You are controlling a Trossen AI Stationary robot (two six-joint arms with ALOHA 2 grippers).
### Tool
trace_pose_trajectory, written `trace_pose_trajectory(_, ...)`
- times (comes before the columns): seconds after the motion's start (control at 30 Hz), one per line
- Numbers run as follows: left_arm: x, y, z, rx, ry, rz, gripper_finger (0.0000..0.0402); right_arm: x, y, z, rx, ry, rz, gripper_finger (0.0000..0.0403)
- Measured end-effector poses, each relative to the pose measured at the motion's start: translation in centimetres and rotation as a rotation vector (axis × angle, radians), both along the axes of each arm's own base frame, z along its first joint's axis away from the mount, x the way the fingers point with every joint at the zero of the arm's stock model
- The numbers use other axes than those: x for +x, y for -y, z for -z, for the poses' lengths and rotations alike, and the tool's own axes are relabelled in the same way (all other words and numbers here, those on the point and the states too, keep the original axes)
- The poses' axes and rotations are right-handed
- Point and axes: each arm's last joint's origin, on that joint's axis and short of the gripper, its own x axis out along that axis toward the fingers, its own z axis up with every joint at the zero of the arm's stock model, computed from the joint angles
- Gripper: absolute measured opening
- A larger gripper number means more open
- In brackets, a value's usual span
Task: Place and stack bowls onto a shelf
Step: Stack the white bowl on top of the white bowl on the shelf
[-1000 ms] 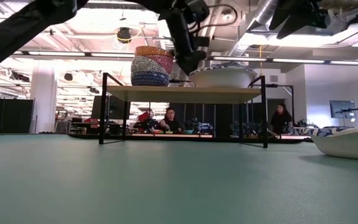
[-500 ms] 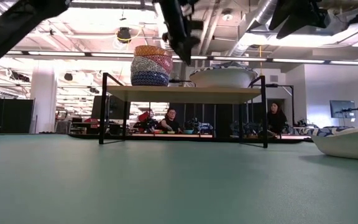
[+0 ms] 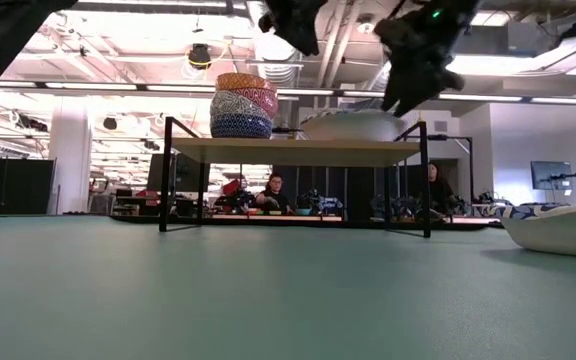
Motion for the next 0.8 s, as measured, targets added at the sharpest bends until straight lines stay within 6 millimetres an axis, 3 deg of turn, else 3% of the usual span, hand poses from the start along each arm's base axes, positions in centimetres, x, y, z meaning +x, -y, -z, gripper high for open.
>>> trace_pose_trajectory(0.17,0.5,1.8,0.2,-0.031,0.002,0.018,0.0129,0.5,2.2,0.4,-0.032,-0.008,0.021,0.0187)
trace_pose_trajectory(0.3,0.6,3.0,0.5,-0.056,-0.025,0.029,0.0129,0.1,2.0,0.5,0.014,-0.034,-0.008,0.0187)
trace_pose_trajectory(0.6,-1.5,5.4,2.0,-0.222,-0.205,-0.052,0.0129,-3.2,-4.6,-1.2,0.143,-0.045,-0.066,0.0187)
trace_pose_trajectory(0.8,0.0,7.8,3.9,-0.264,-0.228,0.024,0.0129,-5.0,-8.0,-0.3,0.183,-0.158,-0.04,0.0187)
